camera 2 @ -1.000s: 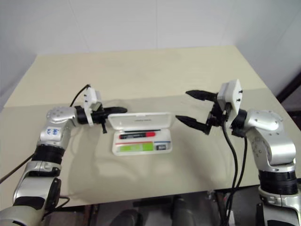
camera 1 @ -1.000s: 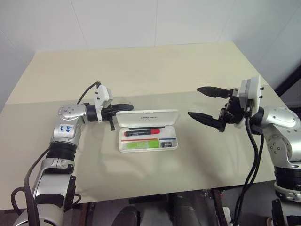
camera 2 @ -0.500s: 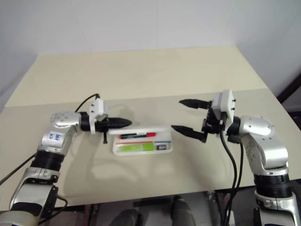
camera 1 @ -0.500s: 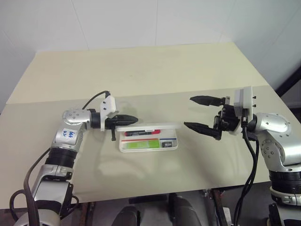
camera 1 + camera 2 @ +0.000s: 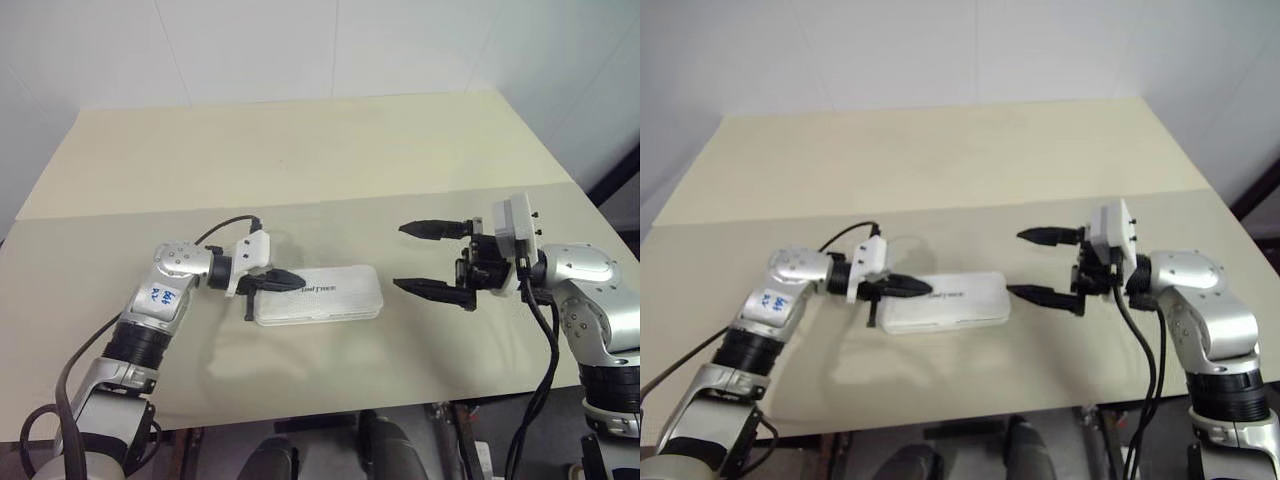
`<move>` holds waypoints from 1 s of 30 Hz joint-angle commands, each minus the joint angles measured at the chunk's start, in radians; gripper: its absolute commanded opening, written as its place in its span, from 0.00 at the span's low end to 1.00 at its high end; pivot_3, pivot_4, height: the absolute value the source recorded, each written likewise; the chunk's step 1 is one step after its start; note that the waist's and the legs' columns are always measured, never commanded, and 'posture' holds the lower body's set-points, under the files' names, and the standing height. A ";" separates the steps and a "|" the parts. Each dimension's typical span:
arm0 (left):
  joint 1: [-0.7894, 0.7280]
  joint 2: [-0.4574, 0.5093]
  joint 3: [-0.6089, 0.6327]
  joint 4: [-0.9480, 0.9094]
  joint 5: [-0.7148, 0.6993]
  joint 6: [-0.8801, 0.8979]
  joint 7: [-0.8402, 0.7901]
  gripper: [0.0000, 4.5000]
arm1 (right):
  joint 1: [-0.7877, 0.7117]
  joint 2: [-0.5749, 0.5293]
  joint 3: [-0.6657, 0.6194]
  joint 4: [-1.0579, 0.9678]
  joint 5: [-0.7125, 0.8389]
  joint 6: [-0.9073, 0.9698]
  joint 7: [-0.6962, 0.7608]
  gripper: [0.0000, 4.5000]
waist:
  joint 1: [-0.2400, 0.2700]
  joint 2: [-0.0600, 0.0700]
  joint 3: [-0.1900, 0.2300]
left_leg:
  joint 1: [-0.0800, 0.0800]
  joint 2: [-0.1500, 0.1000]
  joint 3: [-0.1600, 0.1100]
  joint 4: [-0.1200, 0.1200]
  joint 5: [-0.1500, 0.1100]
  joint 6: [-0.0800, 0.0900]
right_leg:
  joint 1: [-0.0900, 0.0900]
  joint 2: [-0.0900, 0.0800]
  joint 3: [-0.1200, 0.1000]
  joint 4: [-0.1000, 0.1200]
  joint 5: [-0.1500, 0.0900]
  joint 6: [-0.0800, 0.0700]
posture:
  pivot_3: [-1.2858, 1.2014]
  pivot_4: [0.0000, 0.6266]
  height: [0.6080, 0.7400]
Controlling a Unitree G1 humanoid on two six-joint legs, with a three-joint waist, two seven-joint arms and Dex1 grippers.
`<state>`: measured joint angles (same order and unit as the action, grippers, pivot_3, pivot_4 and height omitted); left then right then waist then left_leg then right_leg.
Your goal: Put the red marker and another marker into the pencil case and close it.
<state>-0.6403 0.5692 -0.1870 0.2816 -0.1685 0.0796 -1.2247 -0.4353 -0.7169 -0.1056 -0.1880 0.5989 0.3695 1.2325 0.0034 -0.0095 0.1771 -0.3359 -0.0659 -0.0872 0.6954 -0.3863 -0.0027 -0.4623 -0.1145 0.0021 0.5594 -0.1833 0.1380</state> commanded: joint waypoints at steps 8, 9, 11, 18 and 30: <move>-0.022 -0.009 -0.044 -0.037 0.054 -0.011 0.013 0.00 | 0.010 -0.046 0.009 0.063 -0.060 -0.078 0.056 1.00 | 0.002 0.000 0.000 | 0.000 0.000 0.000 0.002 0.000 0.000 | 0.001 0.000 0.000 0.000 0.001 0.000 | 0.52 0.24 1.00; -0.024 -0.010 -0.049 -0.039 0.058 -0.012 0.011 0.00 | 0.009 -0.046 0.010 0.066 -0.062 -0.080 0.057 1.00 | 0.002 0.000 0.000 | 0.000 0.000 0.000 0.002 0.000 0.000 | 0.001 0.000 0.000 0.000 0.001 0.000 | 0.52 0.24 1.00; -0.026 -0.008 -0.057 -0.043 0.067 -0.016 0.006 0.00 | 0.008 -0.044 0.011 0.069 -0.065 -0.083 0.057 1.00 | 0.003 0.000 0.000 | 0.000 0.000 0.000 0.002 0.000 0.000 | 0.001 0.000 0.000 0.000 0.001 0.000 | 0.52 0.24 1.00; -0.007 0.022 -0.103 -0.055 0.125 -0.060 -0.014 0.00 | -0.012 -0.034 0.018 0.087 -0.080 -0.087 0.053 1.00 | 0.003 0.000 0.000 | 0.000 0.000 0.000 0.002 0.000 0.000 | 0.001 0.000 0.000 0.000 0.001 0.000 | 0.52 0.24 1.00; -0.010 0.005 0.068 -0.146 -0.066 0.084 0.028 0.00 | -0.044 0.003 0.039 0.132 -0.091 -0.113 0.052 1.00 | -0.001 0.000 0.000 | 0.000 0.000 0.000 0.002 0.000 0.000 | 0.001 0.000 0.001 0.000 0.001 0.000 | 0.52 0.24 1.00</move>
<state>-0.6463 0.5646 -0.1643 0.1920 -0.1829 0.1499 -1.1996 -0.4594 -0.7168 -0.0523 -0.0521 0.5007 0.2770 1.2812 0.0021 -0.0091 0.1769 -0.3360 -0.0656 -0.0871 0.6972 -0.3864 -0.0026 -0.4616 -0.1144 0.0027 0.5593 -0.1820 0.1383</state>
